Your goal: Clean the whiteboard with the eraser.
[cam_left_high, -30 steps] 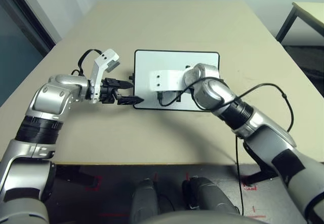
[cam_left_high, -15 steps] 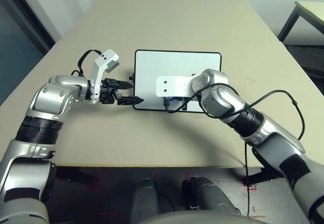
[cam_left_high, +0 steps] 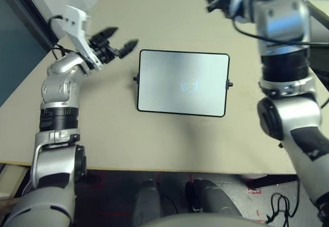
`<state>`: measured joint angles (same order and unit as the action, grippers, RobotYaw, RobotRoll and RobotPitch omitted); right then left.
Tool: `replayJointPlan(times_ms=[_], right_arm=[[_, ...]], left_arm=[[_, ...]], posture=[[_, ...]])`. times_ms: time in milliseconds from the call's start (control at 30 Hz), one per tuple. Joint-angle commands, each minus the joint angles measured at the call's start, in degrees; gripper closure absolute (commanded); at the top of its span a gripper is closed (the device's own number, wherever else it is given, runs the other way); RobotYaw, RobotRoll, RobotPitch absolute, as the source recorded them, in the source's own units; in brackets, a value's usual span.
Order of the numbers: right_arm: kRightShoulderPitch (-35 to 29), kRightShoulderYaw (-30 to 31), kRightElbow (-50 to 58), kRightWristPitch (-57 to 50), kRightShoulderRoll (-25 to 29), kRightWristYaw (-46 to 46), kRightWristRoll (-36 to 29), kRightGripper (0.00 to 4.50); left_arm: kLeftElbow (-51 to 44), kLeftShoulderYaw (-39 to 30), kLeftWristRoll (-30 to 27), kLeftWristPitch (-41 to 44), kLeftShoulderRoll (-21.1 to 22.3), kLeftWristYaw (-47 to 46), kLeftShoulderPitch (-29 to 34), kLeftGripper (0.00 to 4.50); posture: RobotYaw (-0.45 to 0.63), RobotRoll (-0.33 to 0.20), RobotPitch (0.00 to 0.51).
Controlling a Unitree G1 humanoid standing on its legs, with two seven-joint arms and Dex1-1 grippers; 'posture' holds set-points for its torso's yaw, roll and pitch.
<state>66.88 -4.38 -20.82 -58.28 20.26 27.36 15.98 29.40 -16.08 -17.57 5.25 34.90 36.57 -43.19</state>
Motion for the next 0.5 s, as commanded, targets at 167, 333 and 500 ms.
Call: replayJointPlan(times_ms=[167, 333, 500], right_arm=[[-13.12, -4.34, -0.80, -2.22, 1.83, -7.72, -3.31, 3.96], [-22.36, -4.34, 5.15, -7.59, 1.34, -9.18, -5.56, 3.96], [-29.74, -4.05, 12.63, -15.45, -1.22, -9.10, -8.83, 3.97]], left_arm=[[15.88, -2.53, 1.89, -10.09, -0.19, -4.51, 0.14, 0.00], [22.44, -1.57, 3.00, -13.12, -0.61, -4.46, 0.64, 0.00], [23.47, -0.74, 2.71, -12.96, -3.06, -3.52, 1.50, 0.00]], posture=[[-0.11, 0.000, 0.084], [-0.12, 0.000, 0.093], [-0.13, 0.000, 0.101]])
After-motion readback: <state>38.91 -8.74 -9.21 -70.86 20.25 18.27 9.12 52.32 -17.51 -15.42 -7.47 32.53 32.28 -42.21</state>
